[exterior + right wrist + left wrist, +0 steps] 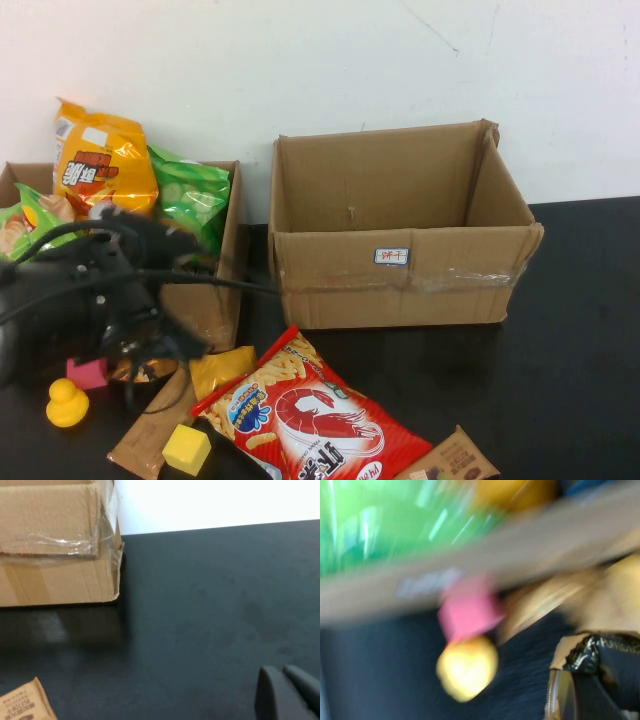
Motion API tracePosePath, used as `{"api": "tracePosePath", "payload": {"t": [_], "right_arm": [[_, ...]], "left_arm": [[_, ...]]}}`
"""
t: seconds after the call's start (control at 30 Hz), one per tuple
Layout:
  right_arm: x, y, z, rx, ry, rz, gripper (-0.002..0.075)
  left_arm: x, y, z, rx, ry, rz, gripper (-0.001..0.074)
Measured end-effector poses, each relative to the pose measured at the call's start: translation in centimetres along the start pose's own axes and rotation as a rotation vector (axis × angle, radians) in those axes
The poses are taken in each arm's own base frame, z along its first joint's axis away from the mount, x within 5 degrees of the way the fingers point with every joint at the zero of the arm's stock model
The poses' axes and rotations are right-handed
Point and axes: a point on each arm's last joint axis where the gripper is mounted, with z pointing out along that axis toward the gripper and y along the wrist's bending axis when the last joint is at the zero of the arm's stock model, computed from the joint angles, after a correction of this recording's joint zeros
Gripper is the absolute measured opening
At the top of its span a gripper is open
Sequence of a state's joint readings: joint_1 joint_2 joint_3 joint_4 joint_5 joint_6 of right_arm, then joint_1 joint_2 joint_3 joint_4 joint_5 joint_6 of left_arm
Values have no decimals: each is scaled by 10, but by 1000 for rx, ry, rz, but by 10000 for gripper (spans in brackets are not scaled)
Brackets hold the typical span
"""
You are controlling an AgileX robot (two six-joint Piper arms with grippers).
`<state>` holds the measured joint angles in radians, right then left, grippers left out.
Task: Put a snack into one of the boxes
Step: Pick up the biscuit, then place the biscuit in the biscuit box
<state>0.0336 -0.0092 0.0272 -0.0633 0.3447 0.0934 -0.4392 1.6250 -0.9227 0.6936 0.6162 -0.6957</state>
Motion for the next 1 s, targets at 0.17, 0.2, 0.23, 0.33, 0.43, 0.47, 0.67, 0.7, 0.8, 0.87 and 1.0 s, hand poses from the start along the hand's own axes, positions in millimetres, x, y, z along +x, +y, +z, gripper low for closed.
{"api": "tracePosePath", "payload": {"t": [0.17,0.2,0.23,0.33,0.43,0.47,0.67,0.7,0.8,0.87,1.0], "right_arm": [[0,0,0,0,0,0,-1],[0,0,0,0,0,2,-1],[0,0,0,0,0,0,-1],[0,0,0,0,0,2,-1],[0,0,0,0,0,3,-1],[0,0,0,0,0,3,-1],[0,0,0,0,0,3,-1],[0,0,0,0,0,3,-1],[0,0,0,0,0,3,-1],[0,0,0,0,0,3,-1],[0,0,0,0,0,3,-1]], "left_arm": [[-22,-32,-72,262,-393,32,79],[-28,-39,-82,339,-494,46,79],[-33,-44,-87,396,-568,63,78],[-53,-58,-98,559,-742,75,71],[-80,-64,-82,583,-771,56,70],[-92,-64,-75,579,-780,42,70],[-141,-80,-19,553,-756,5,167],[-148,-83,-10,549,-746,-8,230],[-158,-92,18,521,-686,-52,442],[-159,-93,30,487,-637,-74,551],[-158,-85,29,422,-588,-97,583]]}}
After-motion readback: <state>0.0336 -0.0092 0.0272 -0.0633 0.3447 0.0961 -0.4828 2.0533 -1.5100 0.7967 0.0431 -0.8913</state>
